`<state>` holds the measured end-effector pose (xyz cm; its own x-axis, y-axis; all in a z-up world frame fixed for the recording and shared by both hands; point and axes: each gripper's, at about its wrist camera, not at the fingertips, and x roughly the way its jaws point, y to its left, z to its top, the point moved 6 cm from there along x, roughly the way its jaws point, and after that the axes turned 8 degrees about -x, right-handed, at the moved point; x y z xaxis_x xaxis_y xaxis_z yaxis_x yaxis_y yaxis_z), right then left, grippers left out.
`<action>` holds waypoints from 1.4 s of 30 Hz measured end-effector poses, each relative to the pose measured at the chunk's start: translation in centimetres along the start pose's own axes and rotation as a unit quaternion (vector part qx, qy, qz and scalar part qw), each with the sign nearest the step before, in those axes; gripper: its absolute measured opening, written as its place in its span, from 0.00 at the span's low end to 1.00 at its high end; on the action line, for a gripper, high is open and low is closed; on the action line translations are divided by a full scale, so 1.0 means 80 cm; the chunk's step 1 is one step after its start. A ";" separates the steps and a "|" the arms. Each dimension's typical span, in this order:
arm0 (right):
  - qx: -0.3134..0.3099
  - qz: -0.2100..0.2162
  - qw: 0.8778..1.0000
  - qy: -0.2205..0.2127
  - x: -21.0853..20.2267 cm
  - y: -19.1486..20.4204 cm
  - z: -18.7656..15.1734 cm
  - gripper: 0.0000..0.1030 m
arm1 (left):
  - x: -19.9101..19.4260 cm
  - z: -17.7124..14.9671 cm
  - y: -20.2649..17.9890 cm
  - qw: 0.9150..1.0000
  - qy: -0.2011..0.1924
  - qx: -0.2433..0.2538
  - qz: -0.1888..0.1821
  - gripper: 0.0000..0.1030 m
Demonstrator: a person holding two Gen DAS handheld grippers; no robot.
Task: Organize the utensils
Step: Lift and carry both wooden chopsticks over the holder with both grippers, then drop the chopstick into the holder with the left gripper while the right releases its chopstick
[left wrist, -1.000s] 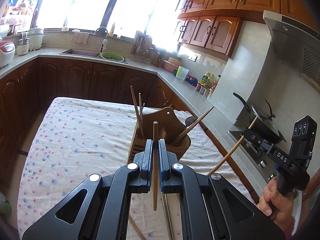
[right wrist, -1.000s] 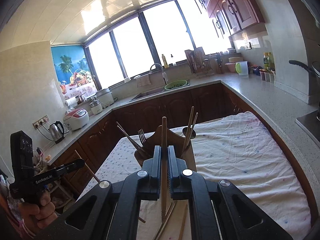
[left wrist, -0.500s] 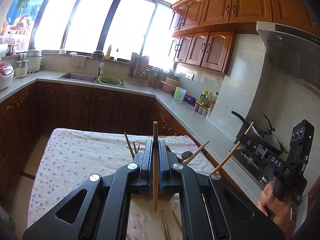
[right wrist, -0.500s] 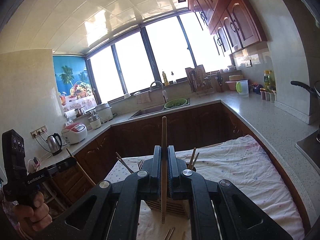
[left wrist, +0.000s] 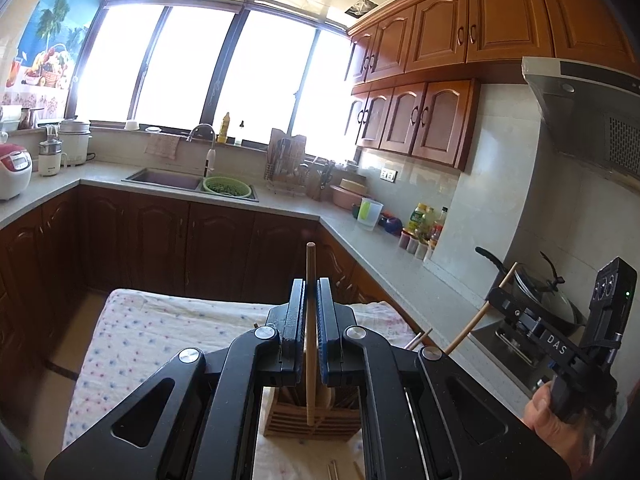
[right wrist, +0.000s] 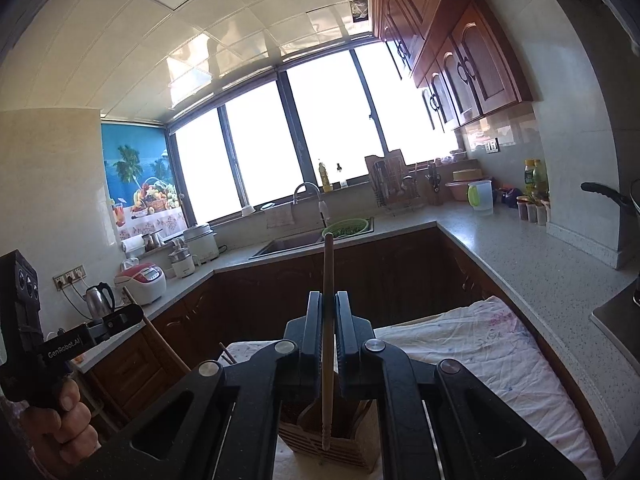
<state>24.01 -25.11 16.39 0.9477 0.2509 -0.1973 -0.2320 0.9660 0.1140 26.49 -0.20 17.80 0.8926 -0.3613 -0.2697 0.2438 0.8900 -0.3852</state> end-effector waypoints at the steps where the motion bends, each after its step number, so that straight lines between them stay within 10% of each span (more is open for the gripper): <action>1: -0.001 -0.002 1.000 -0.001 0.002 -0.001 0.000 0.06 | 0.003 0.002 0.000 1.000 -0.003 0.000 0.003 0.04; 42: 0.026 -0.021 0.995 0.089 0.090 -0.024 -0.115 0.06 | 0.097 -0.101 0.066 0.994 0.072 -0.056 0.057 0.05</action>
<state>29.24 -24.56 5.81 0.9013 0.2213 -0.3725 -0.1764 0.9727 0.1509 31.66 -0.53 6.54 0.8461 -0.3025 -0.4389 0.0923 0.8941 -0.4383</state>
